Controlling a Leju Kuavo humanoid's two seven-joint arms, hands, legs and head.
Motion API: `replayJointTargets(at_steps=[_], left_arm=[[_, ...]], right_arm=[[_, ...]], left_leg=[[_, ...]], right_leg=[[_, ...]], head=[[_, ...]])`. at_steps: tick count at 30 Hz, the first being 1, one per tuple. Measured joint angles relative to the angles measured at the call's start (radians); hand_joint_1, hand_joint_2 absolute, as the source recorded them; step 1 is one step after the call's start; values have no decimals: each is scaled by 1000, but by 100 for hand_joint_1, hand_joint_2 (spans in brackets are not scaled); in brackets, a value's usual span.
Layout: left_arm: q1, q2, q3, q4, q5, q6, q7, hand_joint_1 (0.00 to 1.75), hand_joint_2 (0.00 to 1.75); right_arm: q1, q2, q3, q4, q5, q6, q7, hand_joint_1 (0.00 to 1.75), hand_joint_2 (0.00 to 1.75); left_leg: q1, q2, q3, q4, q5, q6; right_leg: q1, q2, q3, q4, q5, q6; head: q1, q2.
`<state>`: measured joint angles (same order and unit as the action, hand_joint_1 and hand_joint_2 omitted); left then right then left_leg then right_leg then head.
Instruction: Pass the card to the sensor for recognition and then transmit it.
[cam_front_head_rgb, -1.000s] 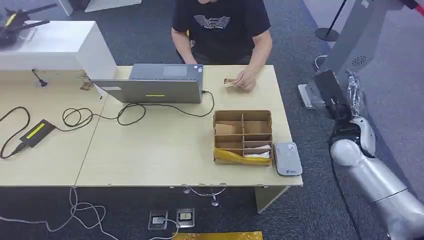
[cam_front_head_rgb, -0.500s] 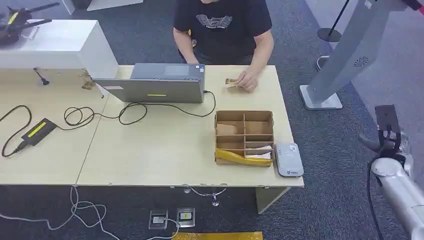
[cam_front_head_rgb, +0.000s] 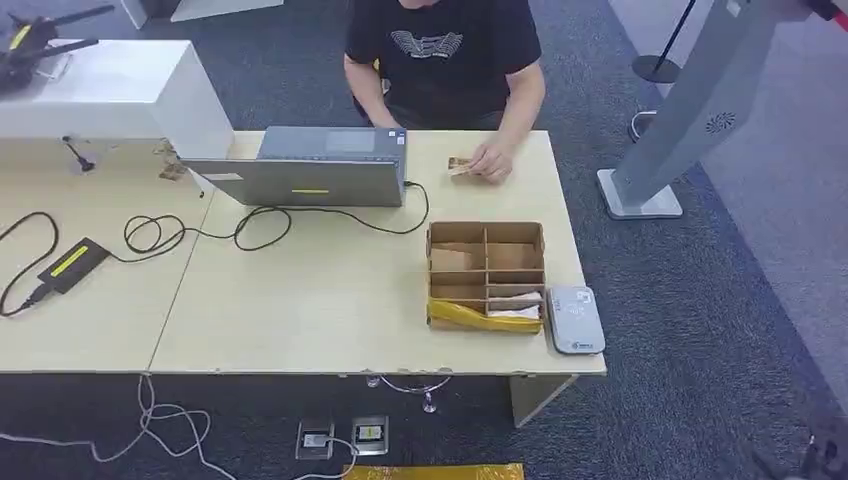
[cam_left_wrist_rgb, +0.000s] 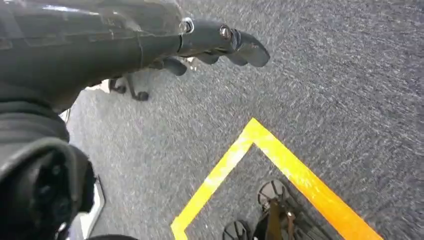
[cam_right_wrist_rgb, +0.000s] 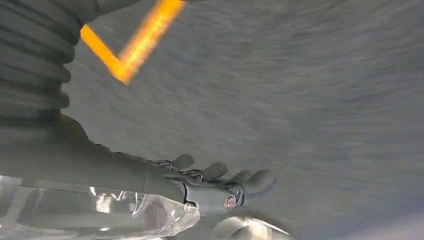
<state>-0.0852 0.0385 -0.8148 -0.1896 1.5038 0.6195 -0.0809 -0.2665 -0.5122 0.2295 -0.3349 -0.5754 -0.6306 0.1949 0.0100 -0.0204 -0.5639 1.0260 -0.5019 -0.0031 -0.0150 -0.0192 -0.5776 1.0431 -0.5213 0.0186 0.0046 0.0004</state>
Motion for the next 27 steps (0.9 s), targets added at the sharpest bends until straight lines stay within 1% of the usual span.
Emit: replayJointTargets(at_steps=[2, 3, 6, 8, 10, 11, 12, 13, 16, 18, 19, 23, 27], left_arm=[[1, 1, 7, 0, 0, -5, -3, 0, 0], [1, 2, 10, 0, 0, -11, -8, 0, 0], [-1, 2, 15, 0, 0, -30, -28, 0, 0], [-2, 2, 16, 0, -1, -47, -50, 0, 0], [-2, 2, 16, 0, -1, -55, -63, 0, 0], [-2, 3, 17, 0, -1, -55, -66, 0, 0], [-2, 5, 19, 0, 0, -56, -72, 0, 0], [-2, 5, 23, 0, 0, -56, -80, 0, 0], [-2, 6, 33, 0, 0, -53, -114, 0, 0], [-2, 7, 39, 0, 0, -49, -129, 0, 0], [-2, 7, 41, 0, 0, -47, -132, 0, 0], [-2, 7, 47, 0, 0, -47, -137, 0, 0], [-2, 7, 58, 0, -1, -47, -146, 0, 0]], right_arm=[[63, 56, -35, 12, -39, -6, -4, 0, 175], [82, 97, -54, 19, -50, -17, -6, 0, 175], [124, 184, -97, 45, -66, -27, -5, 0, 175], [142, 247, -127, 60, -72, -23, 8, 0, 175], [157, 298, -142, 68, -69, -15, 11, 0, 175], [162, 314, -149, 72, -67, -14, 11, 0, 175], [166, 343, -161, 80, -61, -10, 9, 0, 175], [169, 360, -167, 85, -58, -2, 1, 0, 175], [179, 403, -182, 94, -49, 37, -59, 0, 175], [181, 426, -192, 103, -45, 58, -112, 0, 175], [181, 434, -197, 106, -43, 62, -125, 0, 175], [182, 446, -203, 112, -42, 68, -139, 0, 175], [182, 453, -208, 121, -20, 58, -179, 0, 175]], left_leg=[[1, 1, 0, 0, -1, -2], [2, 4, 1, 0, -2, -3], [3, 6, 5, 0, -2, -4], [5, 6, 4, -1, -1, -4], [5, 7, 5, -1, -1, -5], [5, 8, 5, -1, -1, -5], [5, 7, 5, -1, -1, -5], [5, 7, 6, -1, -1, -5], [5, 8, 6, -1, -1, -5], [4, 8, 6, -1, -1, -5], [4, 8, 6, -1, -1, -5], [3, 8, 7, -1, -1, -5], [3, 8, 7, -1, -1, -4]], right_leg=[[1, 2, 0, 0, 0, -1], [2, 4, 0, 0, -1, -2], [3, 6, 0, 0, -1, -3], [5, 6, 1, 0, -2, -4], [5, 7, 1, 0, -1, -4], [6, 9, 1, 0, -1, -4], [6, 9, 1, 0, -1, -4], [5, 9, 1, 0, -1, -4], [5, 9, 2, 0, -1, -4], [5, 9, 2, 0, -1, -4], [4, 9, 2, 0, -1, -4], [4, 9, 2, 0, -1, -4], [3, 9, 2, 0, -1, -4]], head=[[-1, 0], [-2, 0], [-1, 0], [-1, 0], [-2, 0], [-1, 0], [-1, 0], [-2, 0], [0, 0], [-1, 0], [-1, 0], [0, 0], [0, 0]])
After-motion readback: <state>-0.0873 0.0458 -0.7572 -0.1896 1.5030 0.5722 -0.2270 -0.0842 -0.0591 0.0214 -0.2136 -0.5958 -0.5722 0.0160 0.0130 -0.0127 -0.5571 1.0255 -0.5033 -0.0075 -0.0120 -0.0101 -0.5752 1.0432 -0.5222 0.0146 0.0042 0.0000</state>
